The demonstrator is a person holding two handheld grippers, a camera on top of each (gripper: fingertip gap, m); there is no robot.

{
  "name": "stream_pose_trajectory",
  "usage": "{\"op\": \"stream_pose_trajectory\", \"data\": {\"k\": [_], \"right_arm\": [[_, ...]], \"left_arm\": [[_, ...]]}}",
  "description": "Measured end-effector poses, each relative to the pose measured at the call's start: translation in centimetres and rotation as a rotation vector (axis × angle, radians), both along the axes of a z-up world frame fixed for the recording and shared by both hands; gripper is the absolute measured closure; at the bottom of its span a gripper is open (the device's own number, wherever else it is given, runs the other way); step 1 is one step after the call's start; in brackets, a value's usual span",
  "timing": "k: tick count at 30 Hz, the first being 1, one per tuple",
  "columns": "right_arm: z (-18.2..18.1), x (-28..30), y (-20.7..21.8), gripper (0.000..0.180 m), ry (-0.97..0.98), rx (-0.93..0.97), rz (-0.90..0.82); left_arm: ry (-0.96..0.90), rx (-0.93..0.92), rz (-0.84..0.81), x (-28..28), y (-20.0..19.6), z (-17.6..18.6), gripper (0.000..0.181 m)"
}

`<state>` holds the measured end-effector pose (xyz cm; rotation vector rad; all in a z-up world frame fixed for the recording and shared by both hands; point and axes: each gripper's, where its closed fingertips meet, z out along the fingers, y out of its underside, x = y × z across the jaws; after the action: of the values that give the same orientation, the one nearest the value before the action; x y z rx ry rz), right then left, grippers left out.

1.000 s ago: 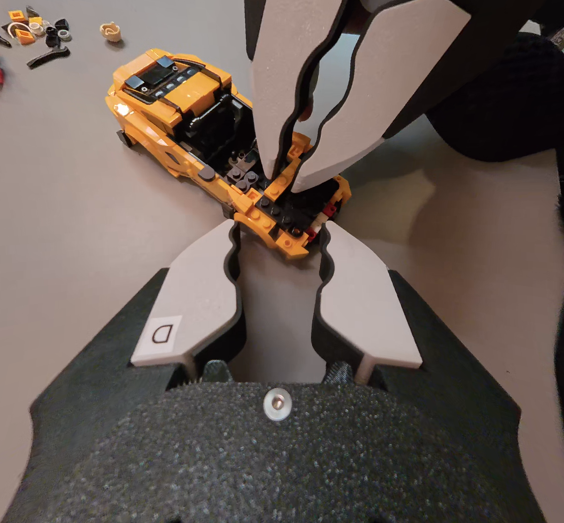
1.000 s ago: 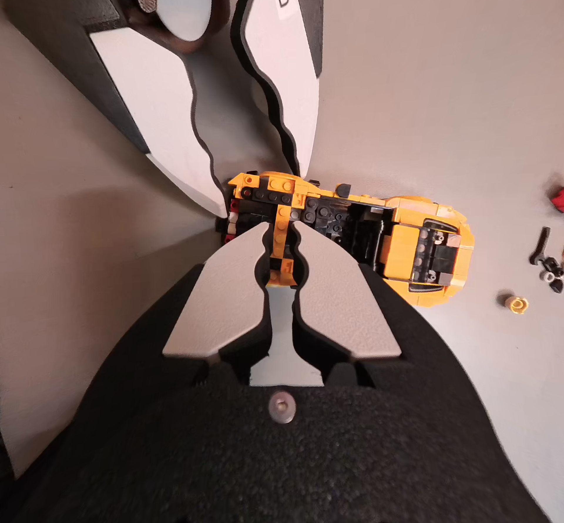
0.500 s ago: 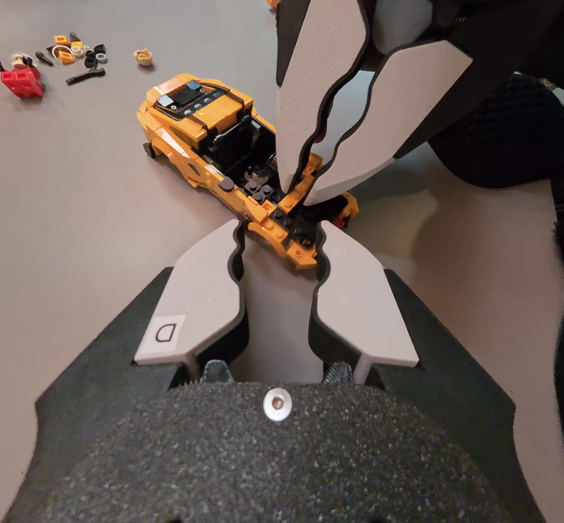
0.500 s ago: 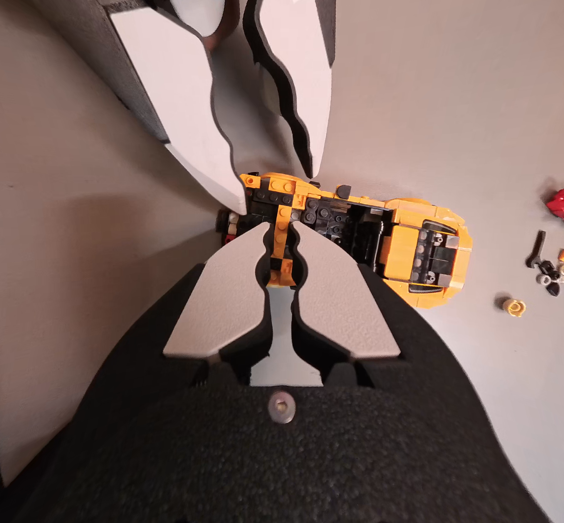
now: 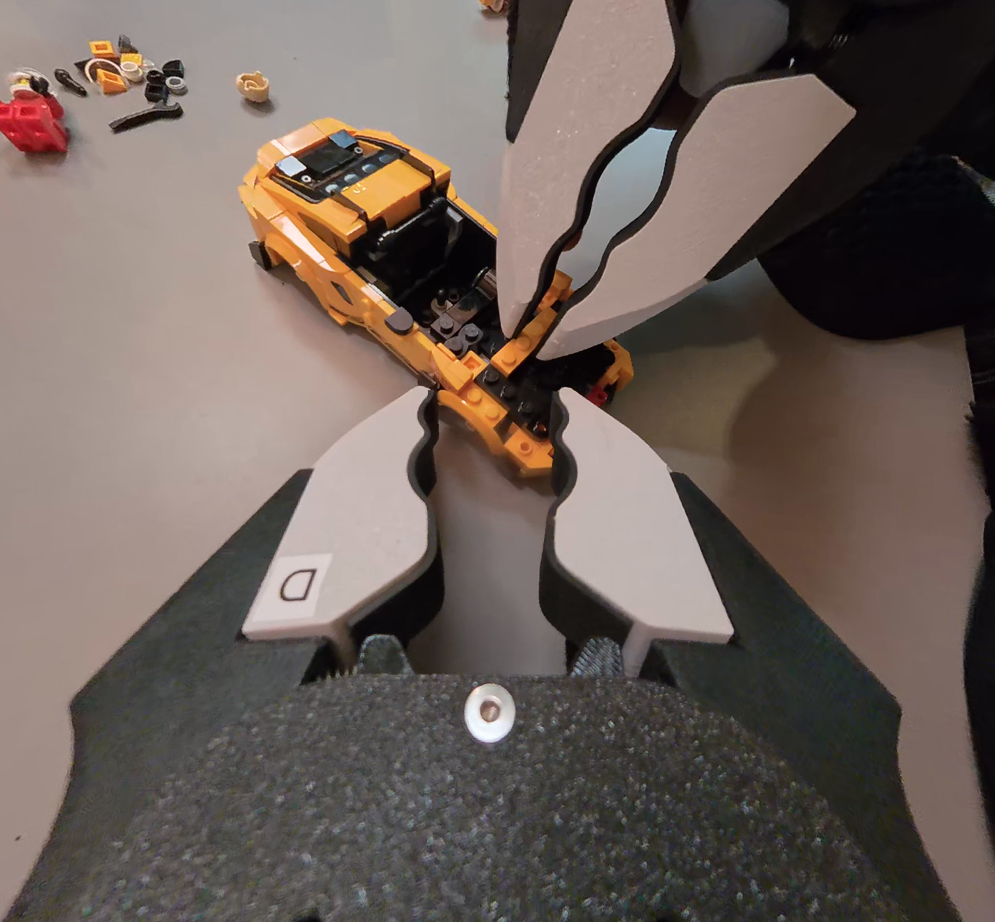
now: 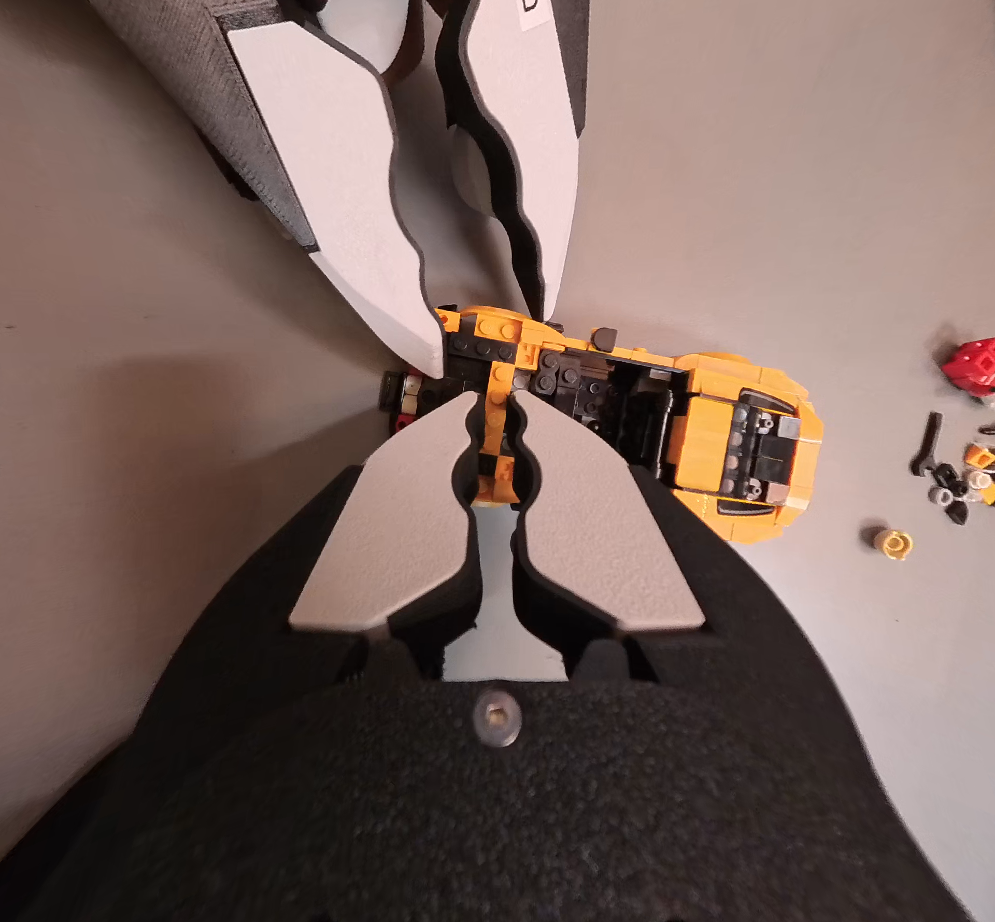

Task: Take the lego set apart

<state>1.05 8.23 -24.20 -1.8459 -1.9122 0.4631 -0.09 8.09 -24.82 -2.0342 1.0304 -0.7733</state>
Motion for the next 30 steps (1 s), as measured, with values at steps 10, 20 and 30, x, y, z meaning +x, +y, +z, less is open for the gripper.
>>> {"op": "stream_pose_trajectory", "data": {"k": [10,20,30], "right_arm": [[0.0,0.1,0.0,0.173,0.035,-0.050,-0.022],[0.1,0.8,0.1,0.173,0.048,-0.067,-0.026],[0.7,-0.2,0.0,0.180,0.074,0.009,0.023]], "left_arm": [[0.005,0.002,-0.005,-0.1,-0.2,0.0,0.142],[0.057,0.024,-0.063,0.0,-1.1,-0.5,0.140],[0.058,0.017,-0.058,0.0,-1.0,-0.7,0.141]]}}
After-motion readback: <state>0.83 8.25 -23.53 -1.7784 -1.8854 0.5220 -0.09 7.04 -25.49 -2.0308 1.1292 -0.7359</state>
